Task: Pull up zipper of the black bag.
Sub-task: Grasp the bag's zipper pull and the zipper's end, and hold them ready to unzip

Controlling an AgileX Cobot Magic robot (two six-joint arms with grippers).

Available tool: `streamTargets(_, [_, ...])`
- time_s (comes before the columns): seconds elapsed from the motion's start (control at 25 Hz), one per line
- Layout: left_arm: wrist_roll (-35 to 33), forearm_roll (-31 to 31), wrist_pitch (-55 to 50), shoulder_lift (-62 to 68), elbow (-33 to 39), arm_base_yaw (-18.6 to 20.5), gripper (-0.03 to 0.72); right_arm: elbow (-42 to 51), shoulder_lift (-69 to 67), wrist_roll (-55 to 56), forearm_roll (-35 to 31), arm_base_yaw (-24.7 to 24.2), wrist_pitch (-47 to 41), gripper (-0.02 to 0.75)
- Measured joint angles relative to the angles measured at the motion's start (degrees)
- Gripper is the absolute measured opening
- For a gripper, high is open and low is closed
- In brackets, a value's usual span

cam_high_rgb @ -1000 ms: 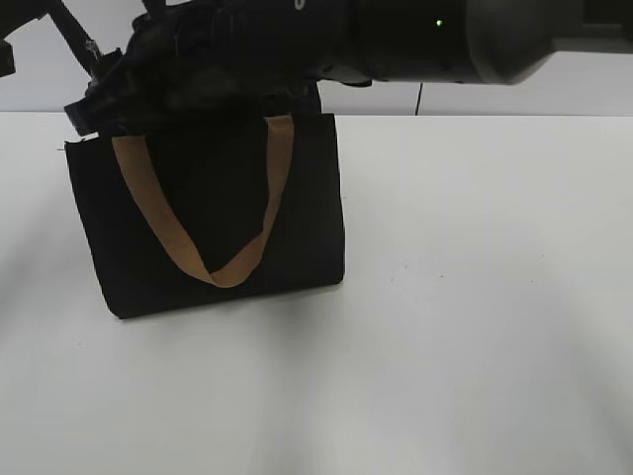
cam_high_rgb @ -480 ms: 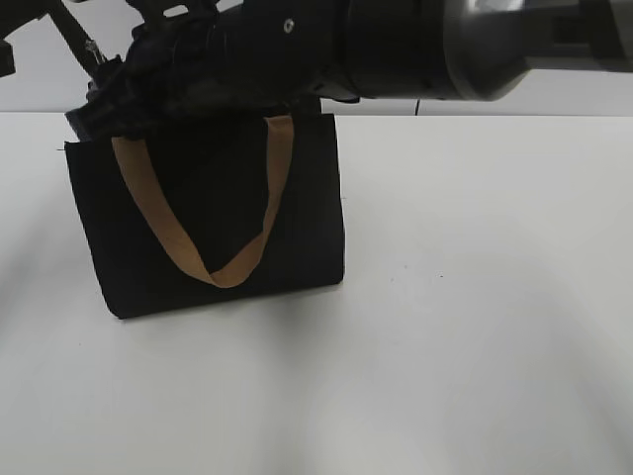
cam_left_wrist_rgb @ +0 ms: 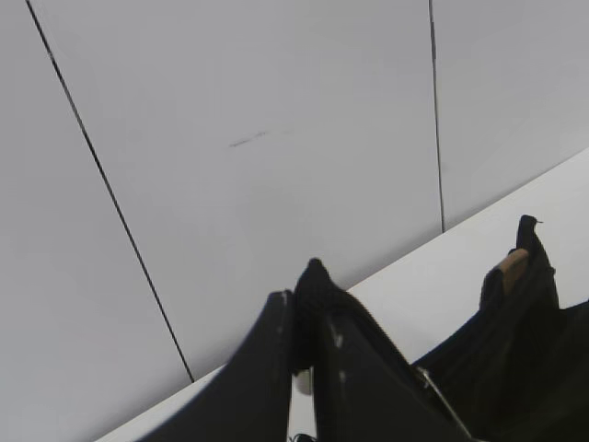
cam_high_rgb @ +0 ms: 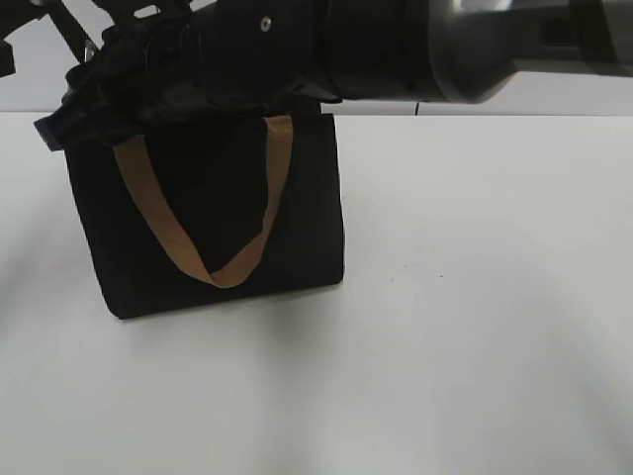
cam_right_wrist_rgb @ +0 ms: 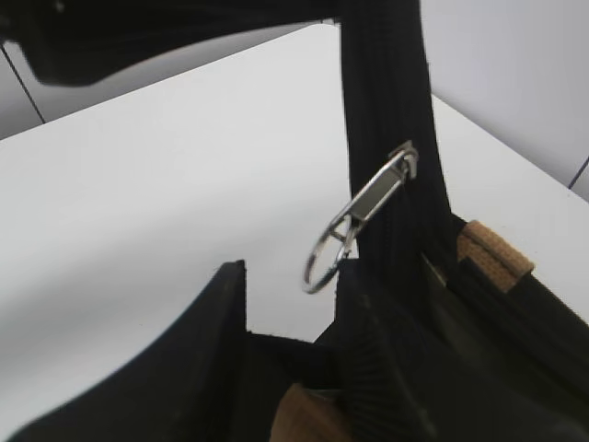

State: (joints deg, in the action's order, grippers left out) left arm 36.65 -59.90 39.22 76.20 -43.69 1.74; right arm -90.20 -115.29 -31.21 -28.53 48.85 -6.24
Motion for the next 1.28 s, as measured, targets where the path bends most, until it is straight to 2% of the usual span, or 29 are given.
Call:
streamTargets(0.4, [0.0, 0.0, -0.1, 0.0, 0.0, 0.0, 0.015, 0.0, 0.0, -0.1, 0.0, 0.0, -1.1, 0.211])
streamTargets(0.84, [0.0, 0.0, -0.1, 0.0, 0.0, 0.0, 0.015, -0.1, 0.0, 1.4, 0.0, 0.0, 0.9, 0.199])
streamTargets(0.92, [0.0, 0.0, -0.1, 0.0, 0.0, 0.0, 0.015, -0.1, 0.0, 1.4, 0.0, 0.0, 0.9, 0.155])
streamTargets(1.08, [0.0, 0.0, -0.1, 0.0, 0.0, 0.0, 0.015, -0.1, 0.0, 1.4, 0.0, -0.3, 0.9, 0.007])
streamTargets(1.28, [0.0, 0.0, -0.1, 0.0, 0.0, 0.0, 0.015, -0.3, 0.0, 3.4, -0.1, -1.4, 0.9, -0.015])
